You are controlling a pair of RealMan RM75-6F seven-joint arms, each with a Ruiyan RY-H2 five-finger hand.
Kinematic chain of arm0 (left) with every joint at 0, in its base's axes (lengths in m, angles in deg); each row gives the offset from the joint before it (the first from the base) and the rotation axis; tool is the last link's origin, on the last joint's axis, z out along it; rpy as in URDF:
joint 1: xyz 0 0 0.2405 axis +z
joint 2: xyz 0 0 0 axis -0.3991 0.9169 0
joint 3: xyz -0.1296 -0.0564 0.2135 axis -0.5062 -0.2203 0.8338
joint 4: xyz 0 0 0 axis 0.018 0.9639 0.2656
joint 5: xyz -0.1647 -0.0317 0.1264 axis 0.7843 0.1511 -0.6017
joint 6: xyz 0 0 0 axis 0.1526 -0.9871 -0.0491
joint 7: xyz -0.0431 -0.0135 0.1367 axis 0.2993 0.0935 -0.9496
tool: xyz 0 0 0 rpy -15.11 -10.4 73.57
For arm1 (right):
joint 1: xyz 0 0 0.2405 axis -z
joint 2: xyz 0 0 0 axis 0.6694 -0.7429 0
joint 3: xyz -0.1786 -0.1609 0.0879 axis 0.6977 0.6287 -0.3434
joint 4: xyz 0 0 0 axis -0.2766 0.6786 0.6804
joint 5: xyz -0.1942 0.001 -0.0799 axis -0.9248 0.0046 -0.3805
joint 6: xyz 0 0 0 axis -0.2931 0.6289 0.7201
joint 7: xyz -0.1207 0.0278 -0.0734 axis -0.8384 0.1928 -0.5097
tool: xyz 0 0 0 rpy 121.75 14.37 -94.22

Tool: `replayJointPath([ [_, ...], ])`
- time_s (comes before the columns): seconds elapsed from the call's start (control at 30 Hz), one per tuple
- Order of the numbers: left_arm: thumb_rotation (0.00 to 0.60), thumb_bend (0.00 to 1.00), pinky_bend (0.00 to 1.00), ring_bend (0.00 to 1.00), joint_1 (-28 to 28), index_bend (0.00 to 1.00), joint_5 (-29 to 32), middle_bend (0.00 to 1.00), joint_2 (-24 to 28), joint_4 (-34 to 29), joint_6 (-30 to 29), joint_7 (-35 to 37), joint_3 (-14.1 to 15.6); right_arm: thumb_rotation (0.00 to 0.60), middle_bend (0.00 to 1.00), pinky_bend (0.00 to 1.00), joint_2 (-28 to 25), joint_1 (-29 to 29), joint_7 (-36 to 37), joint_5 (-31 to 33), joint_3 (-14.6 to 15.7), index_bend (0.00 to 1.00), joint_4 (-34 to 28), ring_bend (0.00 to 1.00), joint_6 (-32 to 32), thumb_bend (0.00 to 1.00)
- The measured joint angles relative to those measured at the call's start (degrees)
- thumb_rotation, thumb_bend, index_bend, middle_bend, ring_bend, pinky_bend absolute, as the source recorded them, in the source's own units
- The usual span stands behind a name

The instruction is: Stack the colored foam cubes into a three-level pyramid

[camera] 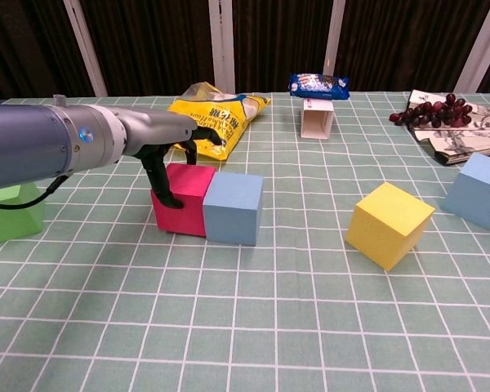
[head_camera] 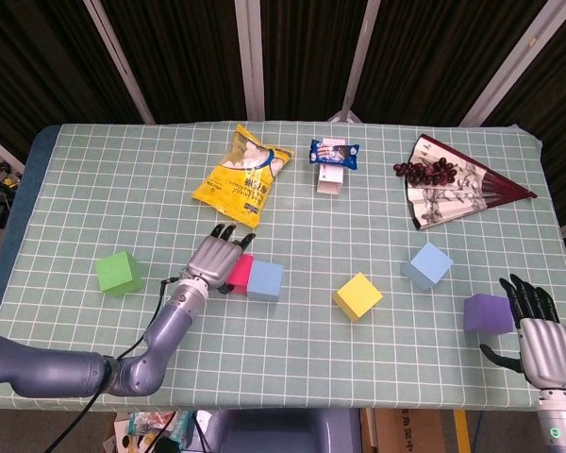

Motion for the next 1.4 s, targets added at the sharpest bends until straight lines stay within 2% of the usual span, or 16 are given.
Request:
replayJointPath([
  [0.73, 0.6, 0.36, 0.0, 0.02, -0.99, 0.0, 1.35, 0.41, -0.06, -4.1, -4.36, -2.07, 1.71, 0.6, 0.0, 0.0, -0.14, 0.14, 0.3, -0.46, 0.12, 0.0, -0.09, 0.0, 0.29, 0.17],
  [1.1, 0.6, 0.36, 0.0, 0.04, -1.17, 0.0, 0.64, 0.42, -1.78, -3.14, -8.37, -4.18, 2.24, 0.6, 0.0, 0.0, -0.2, 0.18, 0.45, -0.68, 0.19, 0.0, -0.08, 0.0, 0.35, 0.17],
  [1.4, 0.6, 0.36, 0.0, 0.04, -0.81, 0.0, 0.32, 0.42, -3.28, -2.04, -8.59, -4.1, 1.96, 0.6, 0.0, 0.0, -0.26, 0.15, 0.5, -0.55, 0.19, 0.0, -0.11, 0.0, 0.19, 0.17],
])
